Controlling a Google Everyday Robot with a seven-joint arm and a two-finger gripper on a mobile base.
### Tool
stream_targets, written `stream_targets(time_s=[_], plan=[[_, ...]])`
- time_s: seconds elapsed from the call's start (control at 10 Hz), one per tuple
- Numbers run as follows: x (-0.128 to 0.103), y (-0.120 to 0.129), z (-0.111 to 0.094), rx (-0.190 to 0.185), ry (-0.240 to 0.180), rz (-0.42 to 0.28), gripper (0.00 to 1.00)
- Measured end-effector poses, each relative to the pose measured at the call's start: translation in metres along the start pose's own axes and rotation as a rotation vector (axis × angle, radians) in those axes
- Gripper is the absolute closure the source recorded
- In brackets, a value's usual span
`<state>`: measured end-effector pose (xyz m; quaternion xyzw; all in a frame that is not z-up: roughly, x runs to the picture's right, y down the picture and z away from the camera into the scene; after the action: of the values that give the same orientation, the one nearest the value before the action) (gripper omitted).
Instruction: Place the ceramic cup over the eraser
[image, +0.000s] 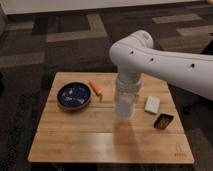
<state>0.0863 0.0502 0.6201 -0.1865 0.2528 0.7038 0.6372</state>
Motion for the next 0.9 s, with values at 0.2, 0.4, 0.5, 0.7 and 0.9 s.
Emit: stream_targets(time_s=[0.2,0.4,0.5,0.7,0.9], plan=[[-0.001,-0.001,0.0,0.001,-0.002,0.002,1.0],[-0.003,-0.022,-0.007,0.011,-0.023,0.049,1.0],[-0.003,-0.033,-0.009,0.01,-0.029,0.079,1.0],[-0.002,-0.059,-0.011,0.008,-0.036,0.14,1.0],[-0.002,-0.091,-0.01,0.027,-0.021,0.197,1.0]])
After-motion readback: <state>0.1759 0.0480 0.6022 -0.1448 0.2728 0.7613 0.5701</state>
